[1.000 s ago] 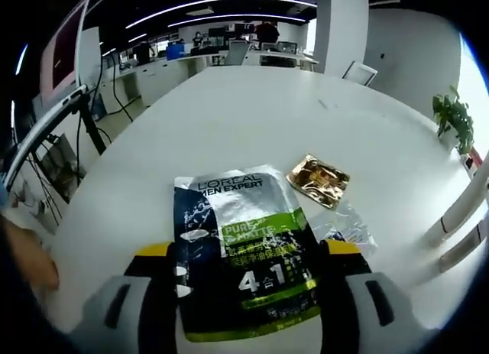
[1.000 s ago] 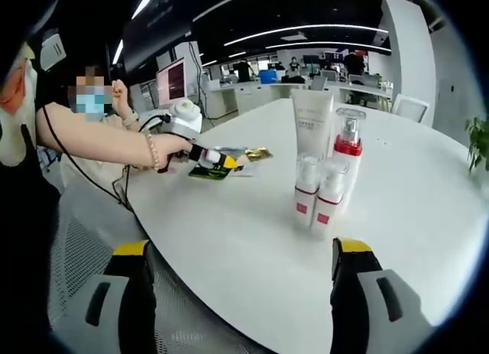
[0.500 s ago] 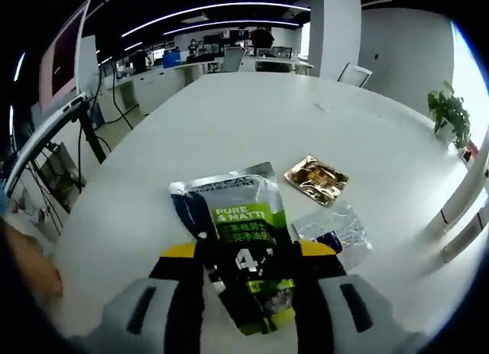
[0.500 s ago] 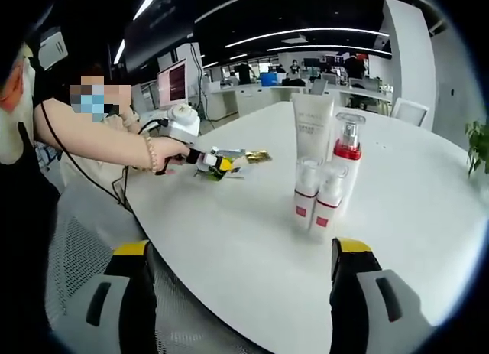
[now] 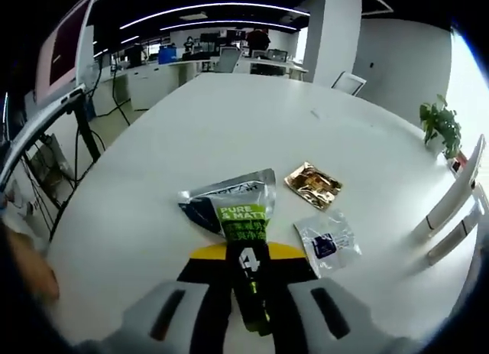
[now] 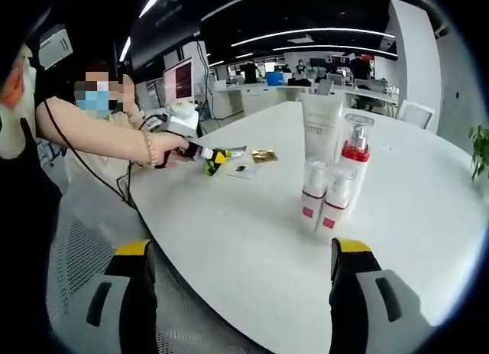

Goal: Arrange the skincare products in the storage area until every visible bottle or jar stands upright without overlapping.

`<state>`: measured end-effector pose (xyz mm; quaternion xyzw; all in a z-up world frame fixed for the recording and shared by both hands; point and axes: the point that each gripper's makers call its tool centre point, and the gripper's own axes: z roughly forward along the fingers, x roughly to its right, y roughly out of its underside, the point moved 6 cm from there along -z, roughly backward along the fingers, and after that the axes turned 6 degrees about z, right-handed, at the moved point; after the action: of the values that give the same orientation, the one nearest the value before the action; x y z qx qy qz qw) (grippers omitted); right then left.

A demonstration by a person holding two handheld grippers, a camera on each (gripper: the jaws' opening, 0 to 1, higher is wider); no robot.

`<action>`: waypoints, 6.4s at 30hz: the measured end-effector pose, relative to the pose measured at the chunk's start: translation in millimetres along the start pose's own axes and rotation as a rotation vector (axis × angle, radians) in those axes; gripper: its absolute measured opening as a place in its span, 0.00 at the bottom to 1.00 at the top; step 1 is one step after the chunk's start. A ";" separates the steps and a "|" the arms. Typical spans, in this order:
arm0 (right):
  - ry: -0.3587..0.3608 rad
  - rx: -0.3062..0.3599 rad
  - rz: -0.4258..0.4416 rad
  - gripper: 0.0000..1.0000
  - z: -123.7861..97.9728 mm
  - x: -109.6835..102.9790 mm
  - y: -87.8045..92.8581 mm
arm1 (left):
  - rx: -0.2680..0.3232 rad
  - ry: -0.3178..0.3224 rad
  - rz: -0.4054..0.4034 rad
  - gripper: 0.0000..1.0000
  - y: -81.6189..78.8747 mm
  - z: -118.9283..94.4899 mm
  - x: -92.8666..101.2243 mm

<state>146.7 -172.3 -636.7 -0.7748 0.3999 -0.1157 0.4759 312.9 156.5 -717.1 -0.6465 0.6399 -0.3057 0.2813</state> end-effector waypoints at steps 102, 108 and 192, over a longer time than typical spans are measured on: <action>-0.674 0.370 0.629 0.06 39.1 -102.5 -128.8 | 0.400 0.788 0.157 0.49 -16.1 -241.1 87.2; -0.718 0.363 0.600 0.06 35.9 -107.4 -136.0 | 0.408 0.825 0.134 0.54 -18.1 -248.7 77.6; -0.641 0.304 0.666 0.03 15.3 -112.6 -110.7 | 0.194 0.997 -0.267 0.00 -9.9 -274.5 95.2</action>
<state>138.1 -55.2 -530.1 -0.5232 0.4378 0.2303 0.6940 111.5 69.1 -526.5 -0.4694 0.5767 -0.6675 -0.0403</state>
